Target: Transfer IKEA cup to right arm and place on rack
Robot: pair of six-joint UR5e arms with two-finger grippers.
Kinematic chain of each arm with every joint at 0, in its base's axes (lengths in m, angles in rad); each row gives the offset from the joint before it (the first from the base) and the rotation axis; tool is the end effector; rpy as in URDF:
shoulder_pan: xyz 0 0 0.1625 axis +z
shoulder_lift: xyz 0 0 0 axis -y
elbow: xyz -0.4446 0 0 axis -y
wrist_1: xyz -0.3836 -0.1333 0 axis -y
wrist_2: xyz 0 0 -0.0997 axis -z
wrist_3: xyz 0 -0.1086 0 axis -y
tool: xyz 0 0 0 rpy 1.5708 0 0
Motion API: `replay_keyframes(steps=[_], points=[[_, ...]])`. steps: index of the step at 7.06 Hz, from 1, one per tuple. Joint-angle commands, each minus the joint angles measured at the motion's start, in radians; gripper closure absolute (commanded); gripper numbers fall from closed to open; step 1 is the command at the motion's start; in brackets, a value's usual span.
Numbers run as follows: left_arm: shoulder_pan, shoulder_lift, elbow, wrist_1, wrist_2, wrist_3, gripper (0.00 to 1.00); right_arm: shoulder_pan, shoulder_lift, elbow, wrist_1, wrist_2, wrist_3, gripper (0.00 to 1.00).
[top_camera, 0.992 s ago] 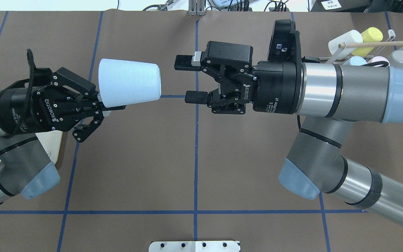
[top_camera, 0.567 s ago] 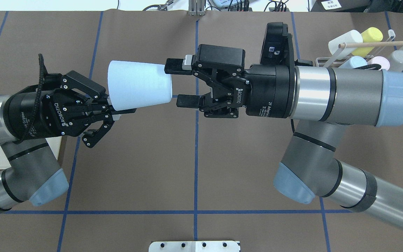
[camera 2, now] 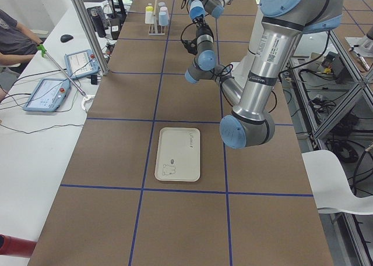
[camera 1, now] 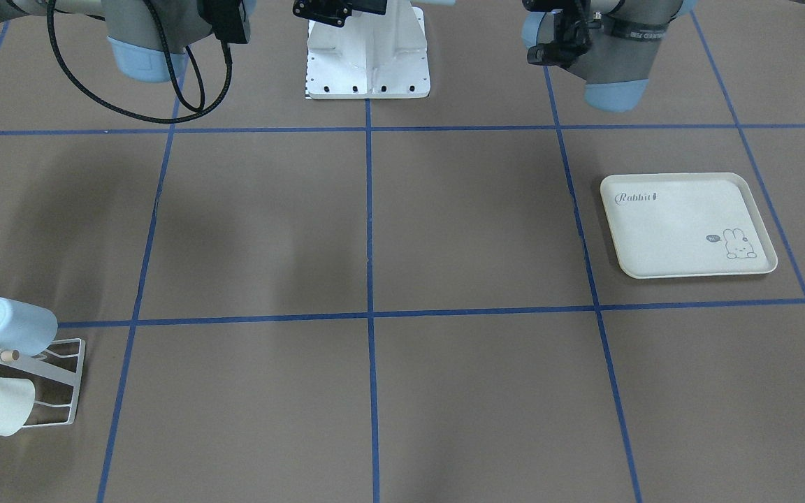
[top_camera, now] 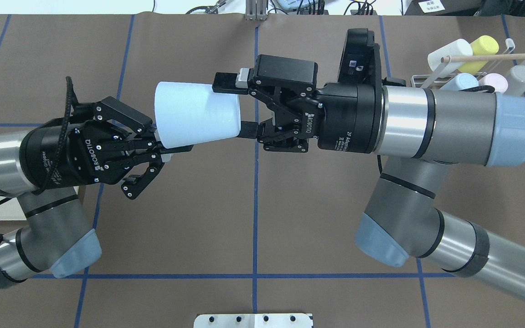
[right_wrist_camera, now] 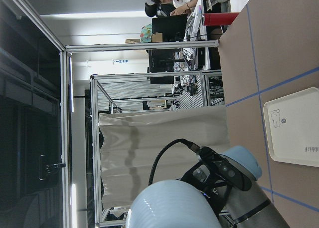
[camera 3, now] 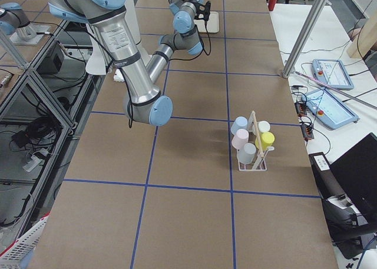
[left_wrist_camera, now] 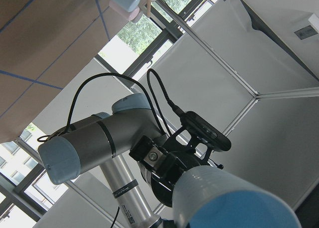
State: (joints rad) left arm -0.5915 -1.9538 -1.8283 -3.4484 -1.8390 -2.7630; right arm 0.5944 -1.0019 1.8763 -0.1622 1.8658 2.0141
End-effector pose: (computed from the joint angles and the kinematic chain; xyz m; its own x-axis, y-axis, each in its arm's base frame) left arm 0.3185 -0.3399 0.2024 -0.6293 -0.6566 -0.4157 -0.4749 0.7484 -0.4630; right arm -0.3565 -0.3638 0.0994 -0.6407 0.0623 0.7653 -0.0871 0.9844 -0.1530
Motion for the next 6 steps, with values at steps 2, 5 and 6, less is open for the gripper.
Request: replay_keyframes(steps=[2,5,6], points=[[0.012,-0.008,0.006,0.000,0.003,0.000,1.00,-0.001,0.003,0.001,0.001,-0.005,-0.002,0.33],[0.015,-0.008,0.006,-0.001,0.026,0.011,0.34,-0.001,0.003,0.001,0.001,-0.007,-0.005,0.69],[0.013,-0.007,0.001,-0.002,0.046,0.013,0.00,0.002,0.003,0.001,0.001,-0.007,-0.005,0.70]])
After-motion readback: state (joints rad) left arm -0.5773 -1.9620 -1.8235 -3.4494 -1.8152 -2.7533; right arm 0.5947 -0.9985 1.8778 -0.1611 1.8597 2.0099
